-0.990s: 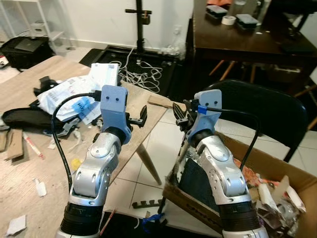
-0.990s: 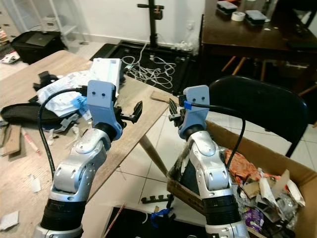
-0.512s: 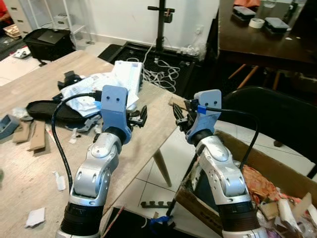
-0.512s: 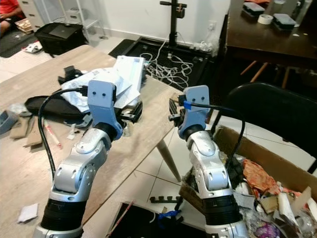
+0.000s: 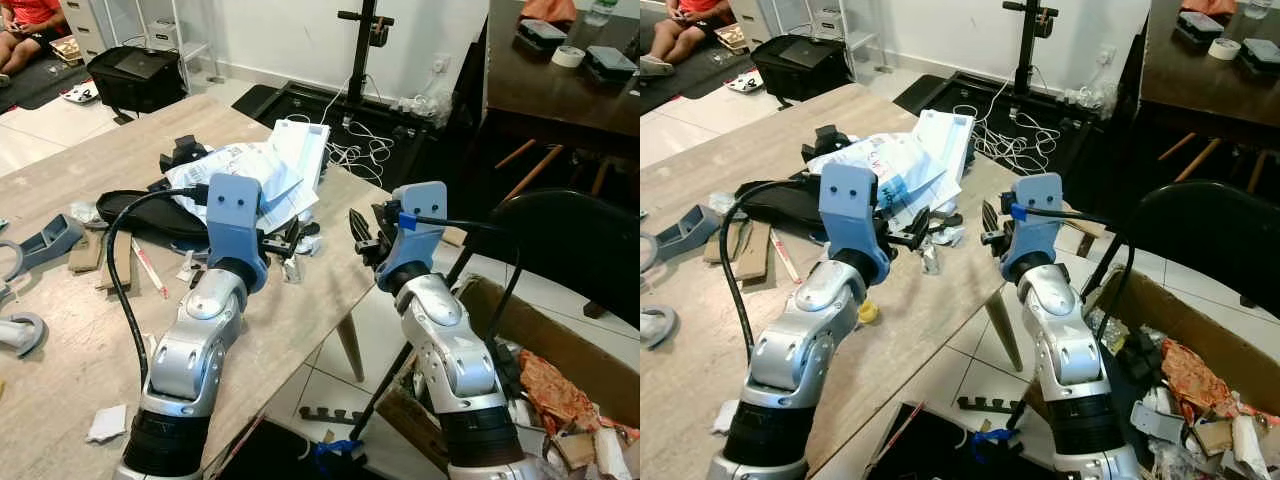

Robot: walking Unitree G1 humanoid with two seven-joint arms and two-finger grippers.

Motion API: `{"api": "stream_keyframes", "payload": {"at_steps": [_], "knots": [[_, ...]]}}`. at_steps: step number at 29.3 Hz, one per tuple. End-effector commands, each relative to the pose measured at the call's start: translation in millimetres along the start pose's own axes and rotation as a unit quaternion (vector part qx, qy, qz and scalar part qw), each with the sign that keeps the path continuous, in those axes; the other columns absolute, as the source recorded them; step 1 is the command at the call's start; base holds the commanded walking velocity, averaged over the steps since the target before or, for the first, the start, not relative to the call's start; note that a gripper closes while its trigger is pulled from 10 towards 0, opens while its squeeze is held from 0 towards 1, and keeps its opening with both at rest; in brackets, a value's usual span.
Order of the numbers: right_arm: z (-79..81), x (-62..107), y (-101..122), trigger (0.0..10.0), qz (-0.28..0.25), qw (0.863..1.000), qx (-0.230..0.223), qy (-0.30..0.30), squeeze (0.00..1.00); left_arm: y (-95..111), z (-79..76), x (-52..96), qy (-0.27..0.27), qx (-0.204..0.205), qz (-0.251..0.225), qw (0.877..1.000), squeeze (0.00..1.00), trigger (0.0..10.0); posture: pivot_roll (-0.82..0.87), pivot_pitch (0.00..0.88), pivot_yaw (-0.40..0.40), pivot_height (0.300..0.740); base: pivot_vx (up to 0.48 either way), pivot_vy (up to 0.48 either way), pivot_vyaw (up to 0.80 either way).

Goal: Picking trash to rubbish bin

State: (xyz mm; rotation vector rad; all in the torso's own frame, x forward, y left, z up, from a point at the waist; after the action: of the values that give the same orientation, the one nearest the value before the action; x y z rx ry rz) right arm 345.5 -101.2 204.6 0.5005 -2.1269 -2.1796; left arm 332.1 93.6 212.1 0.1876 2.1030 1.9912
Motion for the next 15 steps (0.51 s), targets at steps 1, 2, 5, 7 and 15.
{"api": "stream_keyframes", "payload": {"at_steps": [1,2,5,7,15], "knots": [[0.0,2.7,0.1,10.0,0.001,1.0,-0.005,-0.002,0.0,-3.6,-2.5,2.3,-0.006,0.0,0.009,1.0,0.0,10.0,0.07,0.094,-0.002,0.74,0.0,0.0,0.8],[0.0,2.7,0.1,10.0,0.001,1.0,-0.005,-0.002,0.0,-3.6,-2.5,2.3,-0.006,0.0,0.009,1.0,0.0,10.0,0.07,0.094,-0.002,0.74,0.0,0.0,0.8],[-0.5,3.2,-0.2,10.0,0.002,1.0,-0.006,-0.004,0.0,-3.8,-2.7,2.2,-0.007,0.0,0.01,1.0,0.0,10.0,0.07,0.094,-0.002,0.74,0.0,0.0,0.8],[-0.7,3.2,-0.1,10.0,0.002,1.0,-0.006,-0.004,0.0,-3.7,-3.1,2.1,-0.008,-0.001,0.01,1.0,0.0,10.0,0.07,0.094,-0.002,0.74,0.0,0.0,0.8],[-0.4,2.9,-0.2,10.0,0.002,1.0,-0.007,-0.005,0.0,-4.0,-3.1,2.0,-0.01,-0.002,0.012,1.0,0.0,10.0,0.07,0.093,0.001,0.74,0.0,0.0,0.8]]}}
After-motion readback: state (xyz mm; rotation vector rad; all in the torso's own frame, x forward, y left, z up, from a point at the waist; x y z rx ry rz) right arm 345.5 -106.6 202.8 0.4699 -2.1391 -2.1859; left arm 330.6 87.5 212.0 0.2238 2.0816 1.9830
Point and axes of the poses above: a point about 5 cm out from each wrist's last joint towards the gripper, its own x axis pointing back from the gripper into the wrist, its own y axis along the axis of the wrist's last joint, z = x × y, the point moved 2 cm from there along -x, pointing out of the wrist towards the gripper, and after that the axes turned 1 degree about x, right-handed, at the moved point
